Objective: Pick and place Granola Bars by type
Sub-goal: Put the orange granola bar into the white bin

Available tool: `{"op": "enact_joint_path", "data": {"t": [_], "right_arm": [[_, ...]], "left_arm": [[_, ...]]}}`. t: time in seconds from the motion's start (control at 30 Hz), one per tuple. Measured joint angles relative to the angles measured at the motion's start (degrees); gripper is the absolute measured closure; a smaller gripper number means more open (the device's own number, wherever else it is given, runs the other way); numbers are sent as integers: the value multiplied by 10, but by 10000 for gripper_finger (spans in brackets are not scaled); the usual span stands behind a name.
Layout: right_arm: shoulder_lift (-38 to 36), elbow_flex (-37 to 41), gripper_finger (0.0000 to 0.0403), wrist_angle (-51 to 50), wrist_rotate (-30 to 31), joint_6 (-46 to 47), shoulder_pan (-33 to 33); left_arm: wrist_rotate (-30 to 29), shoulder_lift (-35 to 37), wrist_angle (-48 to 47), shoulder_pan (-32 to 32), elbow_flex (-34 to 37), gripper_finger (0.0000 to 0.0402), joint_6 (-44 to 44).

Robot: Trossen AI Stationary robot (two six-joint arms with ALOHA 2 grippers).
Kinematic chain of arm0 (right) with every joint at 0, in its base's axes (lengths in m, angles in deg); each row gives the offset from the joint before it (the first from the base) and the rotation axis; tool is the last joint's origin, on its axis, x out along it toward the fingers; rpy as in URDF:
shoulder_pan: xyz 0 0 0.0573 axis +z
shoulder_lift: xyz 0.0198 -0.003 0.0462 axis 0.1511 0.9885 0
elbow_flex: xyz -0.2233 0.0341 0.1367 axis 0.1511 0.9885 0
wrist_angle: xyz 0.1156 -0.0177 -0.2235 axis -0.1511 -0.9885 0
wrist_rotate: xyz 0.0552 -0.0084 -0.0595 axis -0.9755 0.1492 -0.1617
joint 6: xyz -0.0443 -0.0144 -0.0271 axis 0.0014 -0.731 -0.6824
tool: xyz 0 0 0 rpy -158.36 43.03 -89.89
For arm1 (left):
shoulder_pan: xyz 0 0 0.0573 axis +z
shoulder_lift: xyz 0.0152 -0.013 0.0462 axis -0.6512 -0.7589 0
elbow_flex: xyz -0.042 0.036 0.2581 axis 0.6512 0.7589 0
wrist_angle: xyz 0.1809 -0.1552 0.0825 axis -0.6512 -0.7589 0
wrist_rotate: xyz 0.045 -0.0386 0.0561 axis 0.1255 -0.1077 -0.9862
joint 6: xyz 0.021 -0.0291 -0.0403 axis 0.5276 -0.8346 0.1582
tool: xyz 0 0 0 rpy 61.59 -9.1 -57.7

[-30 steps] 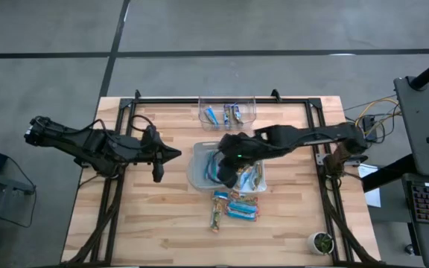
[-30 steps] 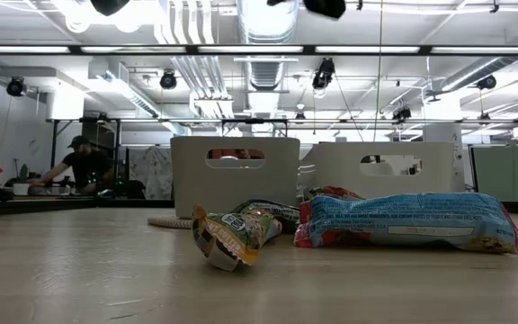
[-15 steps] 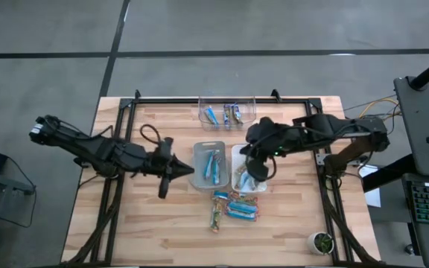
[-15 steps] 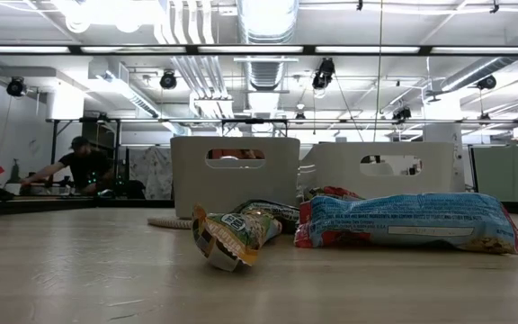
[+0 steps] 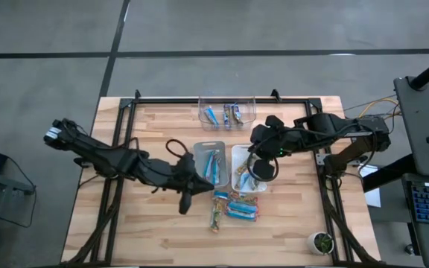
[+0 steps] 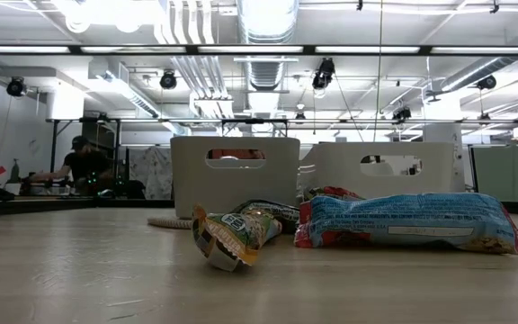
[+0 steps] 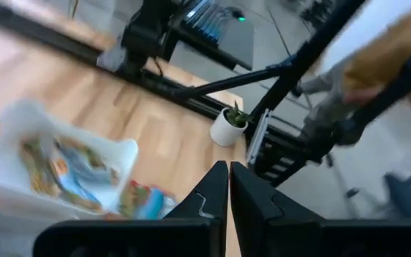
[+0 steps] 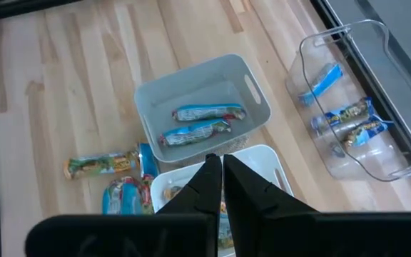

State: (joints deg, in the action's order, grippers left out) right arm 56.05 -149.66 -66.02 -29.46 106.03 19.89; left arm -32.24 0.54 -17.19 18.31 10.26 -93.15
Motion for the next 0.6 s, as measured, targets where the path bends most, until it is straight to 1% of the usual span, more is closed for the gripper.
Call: {"op": "enact_joint_path", "data": {"t": [0.07,0.13,0.27,0.43,0.5,0.6], "right_arm": [[0,0,394,0,0,-2,0],[0,0,394,0,1,-16,0],[-1,0,394,0,0,-34,-1],[-1,0,394,0,0,-63,-1],[-1,0,394,0,-1,-64,-1],[-2,0,394,-5,-1,-65,-1]], "left_arm": [[0,-14,-18,-1,-17,402,-60],[0,-27,-33,-5,-33,402,-92],[-4,-50,-62,-25,-64,402,-98],[-26,-74,-65,-48,-94,402,-77],[-37,-84,-65,-55,-104,402,-95],[-46,-95,-65,-60,-112,402,-155]]}}
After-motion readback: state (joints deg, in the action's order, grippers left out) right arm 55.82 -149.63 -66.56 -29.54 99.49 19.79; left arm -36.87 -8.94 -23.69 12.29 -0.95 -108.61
